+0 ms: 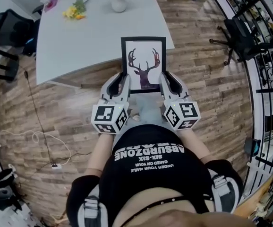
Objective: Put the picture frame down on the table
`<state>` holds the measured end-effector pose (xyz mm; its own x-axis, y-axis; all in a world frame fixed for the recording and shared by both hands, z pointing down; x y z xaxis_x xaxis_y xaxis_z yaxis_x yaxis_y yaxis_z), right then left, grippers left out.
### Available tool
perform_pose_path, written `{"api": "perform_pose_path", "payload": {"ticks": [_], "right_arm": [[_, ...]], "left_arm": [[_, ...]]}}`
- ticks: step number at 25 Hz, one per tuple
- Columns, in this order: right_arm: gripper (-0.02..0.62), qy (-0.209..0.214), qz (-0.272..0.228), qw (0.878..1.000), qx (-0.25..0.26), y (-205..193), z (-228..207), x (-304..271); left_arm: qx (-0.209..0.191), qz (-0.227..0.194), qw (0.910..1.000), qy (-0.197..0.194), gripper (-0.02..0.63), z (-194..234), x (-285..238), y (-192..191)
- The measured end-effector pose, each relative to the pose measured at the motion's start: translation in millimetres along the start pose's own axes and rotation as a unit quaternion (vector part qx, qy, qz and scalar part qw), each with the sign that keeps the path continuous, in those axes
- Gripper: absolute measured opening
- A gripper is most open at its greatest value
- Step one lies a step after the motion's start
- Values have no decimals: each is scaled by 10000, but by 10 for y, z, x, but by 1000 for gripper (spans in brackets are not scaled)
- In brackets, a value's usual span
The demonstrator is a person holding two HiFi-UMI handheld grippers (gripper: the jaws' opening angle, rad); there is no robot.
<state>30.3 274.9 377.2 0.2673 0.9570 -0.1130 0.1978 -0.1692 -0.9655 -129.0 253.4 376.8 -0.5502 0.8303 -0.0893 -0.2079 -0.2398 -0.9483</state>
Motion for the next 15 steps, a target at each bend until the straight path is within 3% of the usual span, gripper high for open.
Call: {"api": "perform_pose_path", "payload": {"ticks": [15], "right_arm": [[82,37,390,9992,-111,191,-641,-1564]], "left_arm": [[183,354,9991,118,98,709,-1508,165]]}}
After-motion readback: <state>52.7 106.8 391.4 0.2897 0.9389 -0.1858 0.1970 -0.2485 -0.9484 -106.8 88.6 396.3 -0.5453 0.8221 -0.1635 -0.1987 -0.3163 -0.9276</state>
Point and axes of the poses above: the fingertips, and each gripper's own axes: x backward along the fingers, z to its left, y out of its top, the point moved 2 cm from there along x, backward along the fingers, and after that the axes turned 9 degrees about -z, right-handed, at the moved point
